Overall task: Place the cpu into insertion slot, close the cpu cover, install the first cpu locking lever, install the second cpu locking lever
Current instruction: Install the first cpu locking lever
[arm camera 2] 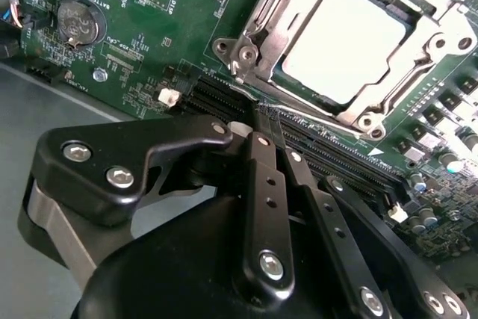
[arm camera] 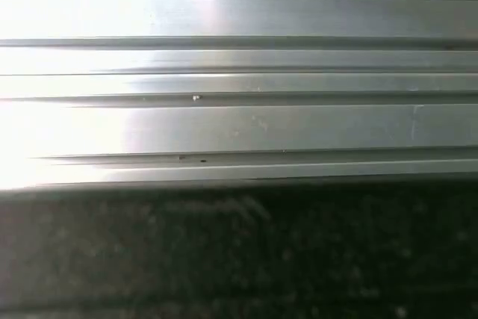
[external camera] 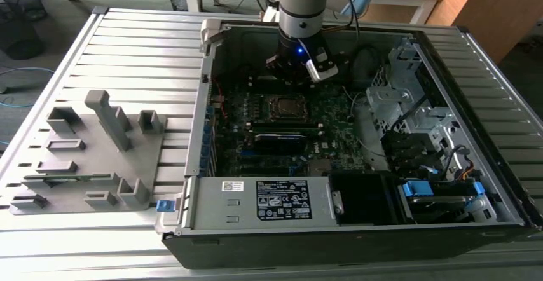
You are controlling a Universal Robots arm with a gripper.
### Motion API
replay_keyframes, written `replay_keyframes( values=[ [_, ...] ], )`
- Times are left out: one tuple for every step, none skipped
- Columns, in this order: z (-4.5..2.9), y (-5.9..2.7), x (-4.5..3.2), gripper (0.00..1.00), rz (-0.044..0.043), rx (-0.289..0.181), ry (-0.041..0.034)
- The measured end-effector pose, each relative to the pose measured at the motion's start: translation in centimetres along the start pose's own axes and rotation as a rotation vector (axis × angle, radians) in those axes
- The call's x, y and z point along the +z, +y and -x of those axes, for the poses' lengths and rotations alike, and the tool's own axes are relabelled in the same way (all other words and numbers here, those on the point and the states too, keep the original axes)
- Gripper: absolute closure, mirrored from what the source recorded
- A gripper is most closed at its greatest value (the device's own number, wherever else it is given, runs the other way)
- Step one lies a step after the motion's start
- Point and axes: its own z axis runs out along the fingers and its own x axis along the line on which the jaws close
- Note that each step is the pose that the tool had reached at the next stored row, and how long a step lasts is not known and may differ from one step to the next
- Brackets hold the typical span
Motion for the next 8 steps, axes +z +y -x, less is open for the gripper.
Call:
replay_keyframes(
  values=[
    [0.0, 0.0, 0.0, 0.89, -0.0002, 0.0, -0.0002],
    [0.0, -0.02, 0.0, 0.89, -0.0004, 0.0, -0.0003],
    [0.0, -0.03, -0.01, 0.89, -0.0006, 0.0, -0.0002],
    [0.0, -0.04, -0.01, 0.89, -0.0007, 0.0, -0.0001],
    [0.0, -0.04, -0.02, 0.89, -0.0009, 0.0, 0.0],
    [0.0, -0.04, -0.02, 0.89, -0.0008, 0.0, 0.0],
    [0.0, -0.04, -0.02, 0.89, -0.0009, 0.0, 0.0],
    [0.0, -0.04, -0.02, 0.89, -0.0008, 0.0, 0.0]
  ],
)
